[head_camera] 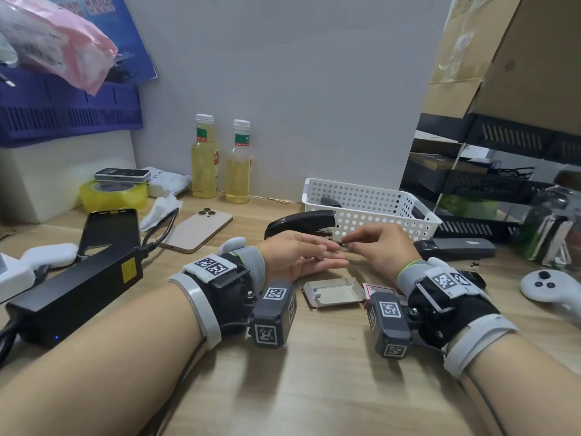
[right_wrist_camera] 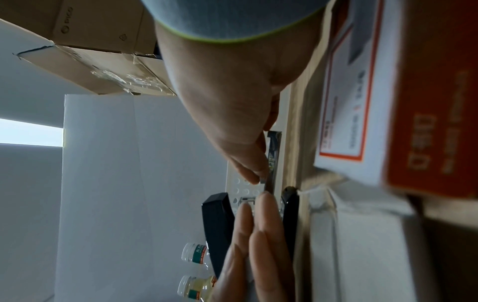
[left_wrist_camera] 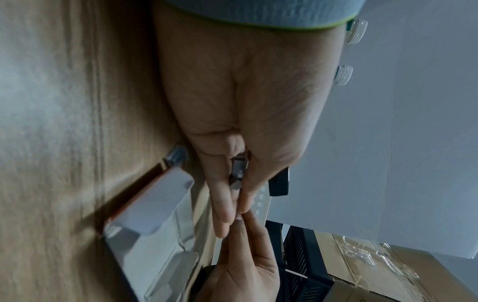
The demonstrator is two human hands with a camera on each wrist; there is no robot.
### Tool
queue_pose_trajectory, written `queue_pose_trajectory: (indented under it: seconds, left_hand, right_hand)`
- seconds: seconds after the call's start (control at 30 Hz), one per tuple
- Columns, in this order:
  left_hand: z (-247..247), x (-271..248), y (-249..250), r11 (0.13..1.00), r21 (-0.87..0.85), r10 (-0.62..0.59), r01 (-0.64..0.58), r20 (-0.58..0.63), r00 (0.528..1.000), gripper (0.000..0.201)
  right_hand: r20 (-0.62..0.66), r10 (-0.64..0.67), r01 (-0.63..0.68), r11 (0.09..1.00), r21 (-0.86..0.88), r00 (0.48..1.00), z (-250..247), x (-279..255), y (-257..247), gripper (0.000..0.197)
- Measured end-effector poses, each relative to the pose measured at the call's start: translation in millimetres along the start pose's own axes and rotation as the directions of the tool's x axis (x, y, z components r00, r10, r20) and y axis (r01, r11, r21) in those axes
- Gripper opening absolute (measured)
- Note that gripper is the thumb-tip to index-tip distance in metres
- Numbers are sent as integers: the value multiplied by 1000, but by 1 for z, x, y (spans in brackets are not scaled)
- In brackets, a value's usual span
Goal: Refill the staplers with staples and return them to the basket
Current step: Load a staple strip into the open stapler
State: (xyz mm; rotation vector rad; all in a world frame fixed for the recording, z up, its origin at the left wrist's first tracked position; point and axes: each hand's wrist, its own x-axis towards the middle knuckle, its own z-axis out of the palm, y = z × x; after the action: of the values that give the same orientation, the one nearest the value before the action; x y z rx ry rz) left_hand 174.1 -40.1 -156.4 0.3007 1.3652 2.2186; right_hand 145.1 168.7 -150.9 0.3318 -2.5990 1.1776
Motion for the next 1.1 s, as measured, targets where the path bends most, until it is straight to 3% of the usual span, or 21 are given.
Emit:
queue_pose_trajectory:
  seconds: [0.27,0.4,0.47,0.6,0.8,0.97,1.1]
  left_hand:
    - [0,0,-1,1000,6,14,-14,-4,1000,31]
    - [-2,3,-2,999,23,28,-28,-40,999,30]
    - [-3,4,-3,998,50,33,-31,-52,998,27]
    - [-2,3,-1,999,40,12,-10,-40,999,23]
    - [-3,4,-1,1000,9,-27,27,-6,1000,40]
    - [-2,0,1,999,31,-21,20,20,1000,34]
    - [1,-1,-1,999,32,6,-7,23,1000,31]
  right_hand:
    - [8,65,-64,996,-65,998,1,0,-1,13]
    - [-59,19,-16,999,44,998,-1,0,-4,17]
    - [-23,-27,29,994,101,999,-2,-1,-7,19]
    - [77,28,-35,995,90,997,0,-1,-8,27]
    - [-16,89,-88,993,77,996,-7,-3,-4,29]
    - [-99,-64,75,992,106,993,-11,-11,-10,18]
    - [71,-198,191,977,98,978,-9,-22,-22,7]
